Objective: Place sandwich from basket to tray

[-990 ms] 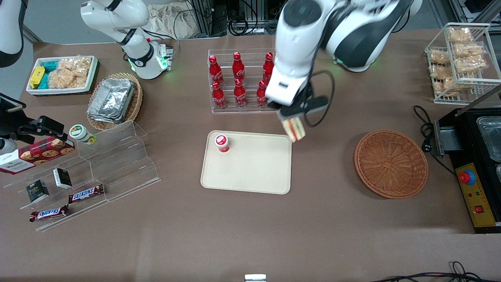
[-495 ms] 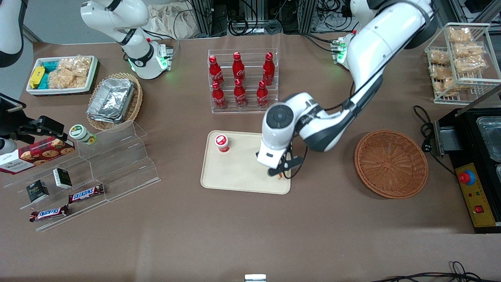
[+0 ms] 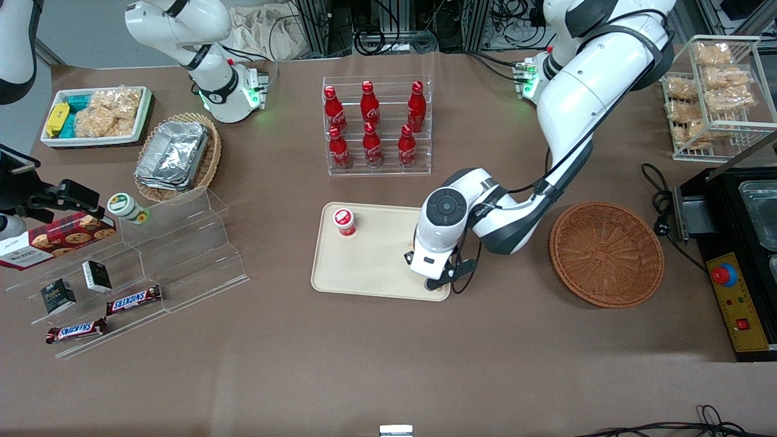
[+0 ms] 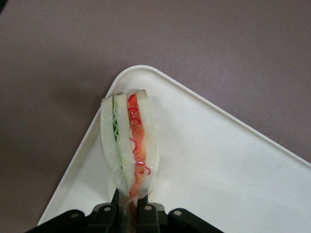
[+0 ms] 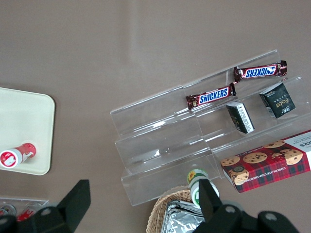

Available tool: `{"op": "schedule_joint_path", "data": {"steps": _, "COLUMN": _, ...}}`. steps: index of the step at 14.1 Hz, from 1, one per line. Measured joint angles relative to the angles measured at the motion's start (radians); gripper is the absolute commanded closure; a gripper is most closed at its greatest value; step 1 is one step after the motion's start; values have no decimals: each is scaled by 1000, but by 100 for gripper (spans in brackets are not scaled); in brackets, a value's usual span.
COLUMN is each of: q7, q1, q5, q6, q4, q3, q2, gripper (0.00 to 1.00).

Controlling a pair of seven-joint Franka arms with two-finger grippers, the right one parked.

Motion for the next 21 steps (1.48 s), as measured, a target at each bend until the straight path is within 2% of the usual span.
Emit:
{"op": "schedule_joint_path", "data": {"steps": 5, "q7": -54, "q1": 1, "q5": 0, "q6": 6, "q4": 31, "q3": -1, "q2": -25, "gripper": 0}}
{"op": "schedule_joint_path", "data": {"steps": 9, "q7": -117, "q1": 38, "q5": 0, "q6": -86, "q4": 51, "q3": 0, "q2": -182, "gripper": 0}}
{"op": "schedule_joint_path", "data": {"steps": 13, "q7": -94, "q1": 151, "q5": -21, "q6": -161, "q4": 8, "q3": -1, "q2": -351, "gripper": 0}}
{"op": "schedule_joint_path", "data": {"steps": 16, "q7": 55, "q1": 179, "q5": -132, "q6": -187, "q4": -36, "q3": 35, "q2": -447, "gripper": 0}}
{"op": "schedule_joint_path", "data": {"steps": 18, "q7": 212, "q1": 174, "q5": -228, "q6": -224, "q4": -48, "q3": 116, "q2": -507, "gripper": 0}}
{"op": "schedule_joint_path", "data": {"steps": 21, "q7": 491, "q1": 152, "q5": -368, "q6": -296, "q4": -51, "q3": 286, "q2": -589, "gripper": 0}}
